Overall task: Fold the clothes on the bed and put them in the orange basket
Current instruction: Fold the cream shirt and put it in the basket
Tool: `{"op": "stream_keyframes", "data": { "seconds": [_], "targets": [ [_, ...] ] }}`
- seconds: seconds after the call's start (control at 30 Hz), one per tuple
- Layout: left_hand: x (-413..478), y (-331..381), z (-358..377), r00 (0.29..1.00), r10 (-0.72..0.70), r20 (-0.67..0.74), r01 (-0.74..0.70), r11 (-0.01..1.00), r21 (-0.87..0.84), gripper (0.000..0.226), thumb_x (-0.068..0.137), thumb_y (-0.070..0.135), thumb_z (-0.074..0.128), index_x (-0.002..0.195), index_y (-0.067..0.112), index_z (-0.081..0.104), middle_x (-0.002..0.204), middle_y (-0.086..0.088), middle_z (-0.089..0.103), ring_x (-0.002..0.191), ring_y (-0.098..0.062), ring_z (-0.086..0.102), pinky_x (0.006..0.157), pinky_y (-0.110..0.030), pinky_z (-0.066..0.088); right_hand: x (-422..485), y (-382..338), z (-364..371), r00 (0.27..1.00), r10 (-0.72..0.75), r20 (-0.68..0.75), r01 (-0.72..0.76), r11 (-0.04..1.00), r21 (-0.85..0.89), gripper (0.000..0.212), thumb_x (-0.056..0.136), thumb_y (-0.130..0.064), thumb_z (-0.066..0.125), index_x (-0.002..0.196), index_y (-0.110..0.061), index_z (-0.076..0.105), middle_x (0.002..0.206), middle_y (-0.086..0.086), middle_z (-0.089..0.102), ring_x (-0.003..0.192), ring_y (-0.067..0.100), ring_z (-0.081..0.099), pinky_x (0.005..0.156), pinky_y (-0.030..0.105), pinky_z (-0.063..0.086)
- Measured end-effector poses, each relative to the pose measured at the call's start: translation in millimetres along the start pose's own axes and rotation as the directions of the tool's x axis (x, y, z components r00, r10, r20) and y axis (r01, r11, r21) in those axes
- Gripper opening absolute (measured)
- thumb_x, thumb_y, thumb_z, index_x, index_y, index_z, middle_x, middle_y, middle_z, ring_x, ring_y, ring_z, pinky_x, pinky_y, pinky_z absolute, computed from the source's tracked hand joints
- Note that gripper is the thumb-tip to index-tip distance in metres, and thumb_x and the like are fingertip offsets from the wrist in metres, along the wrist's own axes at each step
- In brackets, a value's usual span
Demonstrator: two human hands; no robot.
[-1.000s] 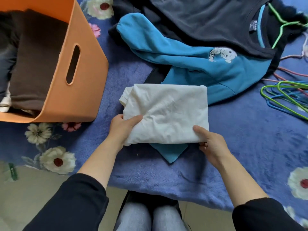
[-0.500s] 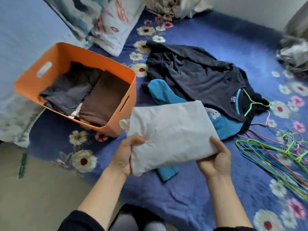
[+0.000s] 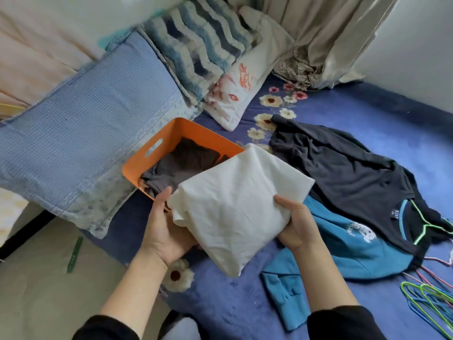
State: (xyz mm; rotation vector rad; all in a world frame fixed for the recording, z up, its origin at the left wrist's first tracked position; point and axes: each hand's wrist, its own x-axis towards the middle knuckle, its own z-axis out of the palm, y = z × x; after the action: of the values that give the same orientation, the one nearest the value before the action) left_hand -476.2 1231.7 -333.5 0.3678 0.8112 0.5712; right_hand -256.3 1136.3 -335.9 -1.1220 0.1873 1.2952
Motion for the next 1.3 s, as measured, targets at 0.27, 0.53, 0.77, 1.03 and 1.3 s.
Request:
{"op": "stream_keyframes", "data": {
  "seconds": [0.27, 0.53, 0.77, 1.03, 1.3],
  "targets": [
    [88, 104, -44, 0.978, -0.119, -0.169, 0.203, 0.71, 0.674, 0.055, 0.06, 0.009, 0.078, 0.113, 0.0, 0.063, 0.104, -0.022, 0.069, 0.075, -0.027, 0.067, 0.074, -0.041, 0.048, 97, 10, 70, 0.985, 0.07, -0.155, -0.107, 0.964, -0.244, 0.031, 0.084, 0.001, 0.057, 0.112, -0.011, 0.063, 0.108, 0.011, 0.07, 0.096, 0.03, 0.065, 0.083, 0.043, 0.054],
    [141, 68, -62, 0.957, -0.212, -0.2, 0.163, -0.179, 0.97, 0.027, 0.08, -0.001, 0.053, 0.103, 0.009, 0.041, 0.087, -0.006, 0.051, 0.069, -0.019, 0.048, 0.052, -0.029, 0.034, 149, 37, 70, 0.845, -0.339, -0.414, -0.248, 0.437, -0.864, 0.036, 0.088, -0.005, 0.048, 0.123, 0.0, 0.045, 0.105, 0.013, 0.055, 0.093, 0.029, 0.055, 0.068, 0.033, 0.042],
    [144, 40, -55, 0.999, -0.039, 0.034, -0.049, -0.529, 0.847, 0.092, 0.089, 0.025, 0.052, 0.152, 0.019, -0.014, 0.157, -0.017, -0.009, 0.145, -0.035, -0.007, 0.117, -0.049, 0.009, 148, 59, 82, 0.875, -0.433, 0.217, -0.005, -0.456, -0.89, 0.075, 0.087, -0.007, 0.048, 0.153, -0.016, 0.012, 0.161, 0.011, 0.003, 0.148, 0.031, 0.0, 0.12, 0.047, 0.008],
    [168, -3, -47, 0.906, -0.303, -0.295, 0.092, -0.538, 0.838, 0.14, 0.064, 0.082, 0.058, 0.135, 0.017, -0.044, 0.132, -0.014, -0.059, 0.125, -0.035, -0.051, 0.106, -0.071, -0.009, 210, 54, 62, 0.983, -0.037, 0.18, 0.126, -0.578, -0.806, 0.068, 0.097, -0.056, 0.03, 0.145, -0.05, -0.019, 0.157, -0.005, -0.029, 0.142, 0.023, -0.032, 0.113, 0.052, -0.018],
    [186, -16, -43, 0.837, -0.293, -0.463, 0.22, -0.593, 0.774, 0.141, 0.068, 0.072, 0.065, 0.131, 0.017, -0.049, 0.125, -0.016, -0.064, 0.118, -0.038, -0.056, 0.101, -0.075, -0.014, 229, 55, 58, 0.982, 0.089, 0.164, 0.186, -0.549, -0.815, 0.076, 0.097, -0.053, 0.036, 0.144, -0.047, -0.023, 0.153, -0.004, -0.037, 0.14, 0.024, -0.037, 0.112, 0.051, -0.02]
  ]
}}
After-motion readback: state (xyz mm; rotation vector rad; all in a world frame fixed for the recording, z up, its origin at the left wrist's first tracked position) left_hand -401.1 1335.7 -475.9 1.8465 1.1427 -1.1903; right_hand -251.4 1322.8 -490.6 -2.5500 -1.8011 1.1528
